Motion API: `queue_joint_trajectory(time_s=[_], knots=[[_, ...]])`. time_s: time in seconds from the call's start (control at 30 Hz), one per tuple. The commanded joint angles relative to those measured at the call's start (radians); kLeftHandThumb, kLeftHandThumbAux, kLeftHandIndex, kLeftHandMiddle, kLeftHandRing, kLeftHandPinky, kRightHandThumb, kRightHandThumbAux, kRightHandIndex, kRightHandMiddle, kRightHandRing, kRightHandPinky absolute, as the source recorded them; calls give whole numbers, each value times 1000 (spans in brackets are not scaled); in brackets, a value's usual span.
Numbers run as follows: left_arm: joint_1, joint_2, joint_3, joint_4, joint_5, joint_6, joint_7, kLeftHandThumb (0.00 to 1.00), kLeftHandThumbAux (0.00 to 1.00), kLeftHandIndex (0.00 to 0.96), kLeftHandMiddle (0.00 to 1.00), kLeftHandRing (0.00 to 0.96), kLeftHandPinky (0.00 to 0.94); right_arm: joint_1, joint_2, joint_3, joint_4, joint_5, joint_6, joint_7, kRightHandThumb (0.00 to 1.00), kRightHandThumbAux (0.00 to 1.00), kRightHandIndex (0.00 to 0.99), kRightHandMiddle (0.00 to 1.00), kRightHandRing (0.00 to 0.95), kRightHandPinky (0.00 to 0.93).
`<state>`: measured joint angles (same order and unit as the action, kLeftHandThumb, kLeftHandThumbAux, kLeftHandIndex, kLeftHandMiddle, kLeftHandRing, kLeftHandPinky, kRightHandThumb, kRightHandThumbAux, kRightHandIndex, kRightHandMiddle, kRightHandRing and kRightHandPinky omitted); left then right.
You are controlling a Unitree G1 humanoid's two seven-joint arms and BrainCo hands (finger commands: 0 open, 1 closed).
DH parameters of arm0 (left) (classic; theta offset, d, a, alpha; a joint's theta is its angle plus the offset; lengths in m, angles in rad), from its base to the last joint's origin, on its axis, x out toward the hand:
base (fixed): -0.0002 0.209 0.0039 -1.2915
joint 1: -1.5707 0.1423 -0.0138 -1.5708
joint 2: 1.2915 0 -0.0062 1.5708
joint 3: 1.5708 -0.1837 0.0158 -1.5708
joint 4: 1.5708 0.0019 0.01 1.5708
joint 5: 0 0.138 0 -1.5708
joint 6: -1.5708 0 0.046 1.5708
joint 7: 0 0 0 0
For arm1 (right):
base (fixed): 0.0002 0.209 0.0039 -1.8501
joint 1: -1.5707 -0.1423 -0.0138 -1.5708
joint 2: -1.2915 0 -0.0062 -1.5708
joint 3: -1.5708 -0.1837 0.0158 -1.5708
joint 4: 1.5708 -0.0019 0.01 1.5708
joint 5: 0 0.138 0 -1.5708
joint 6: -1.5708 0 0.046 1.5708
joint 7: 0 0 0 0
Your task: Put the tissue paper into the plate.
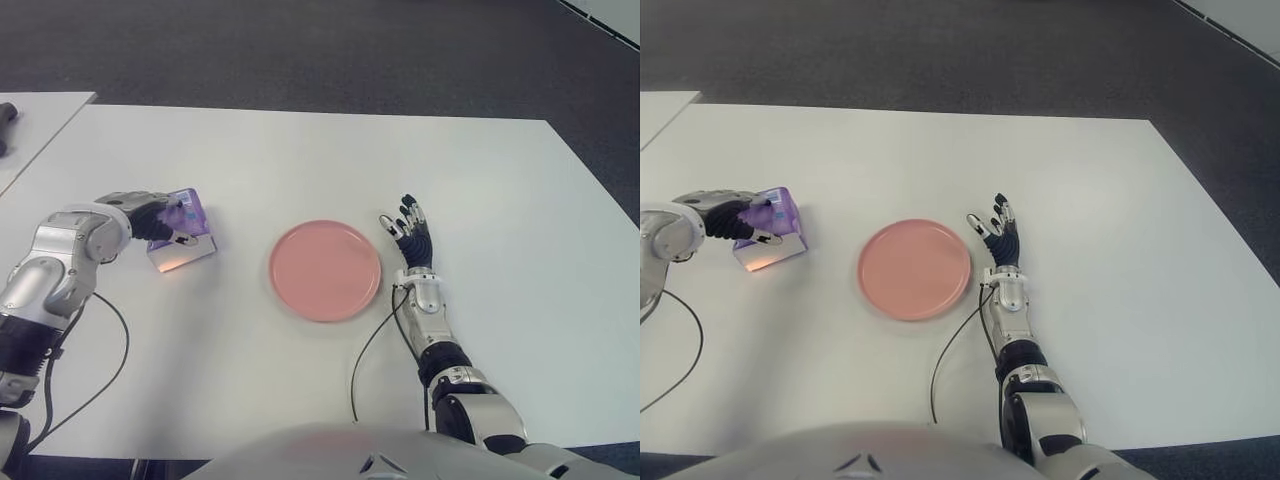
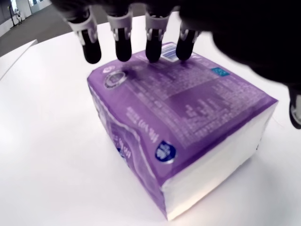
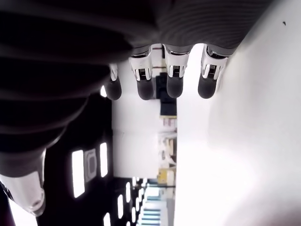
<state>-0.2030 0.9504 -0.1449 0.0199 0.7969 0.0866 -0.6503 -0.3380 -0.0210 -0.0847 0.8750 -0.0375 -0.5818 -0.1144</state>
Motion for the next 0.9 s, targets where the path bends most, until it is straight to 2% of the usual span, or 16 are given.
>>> queue_joint_trajectory(time_s=[0.03, 0.27, 0.47, 0.67, 0.9], knots=[[19, 15, -26, 18, 4, -40, 14, 0, 300, 0, 0, 0, 0, 33, 0, 0, 74, -2, 29, 0, 82, 570, 0, 0, 0, 0], [14, 19, -43, 34, 42, -81, 78, 0, 288, 0, 0, 0, 0, 3, -7, -12, 136, 9, 9, 13, 73, 561, 0, 0, 0, 0], [13, 11, -59, 58, 77, -119, 165, 0, 282, 0, 0, 0, 0, -27, -22, -40, 238, 40, -33, 65, 66, 580, 0, 0, 0, 0], [10, -7, -73, 85, 109, -138, 264, 0, 283, 0, 0, 0, 0, -36, -26, -53, 262, 59, -86, 115, 58, 586, 0, 0, 0, 0], [5, -16, -100, 108, 153, -148, 358, 0, 268, 0, 0, 0, 0, -43, -31, -60, 284, 55, -106, 126, 49, 587, 0, 0, 0, 0]])
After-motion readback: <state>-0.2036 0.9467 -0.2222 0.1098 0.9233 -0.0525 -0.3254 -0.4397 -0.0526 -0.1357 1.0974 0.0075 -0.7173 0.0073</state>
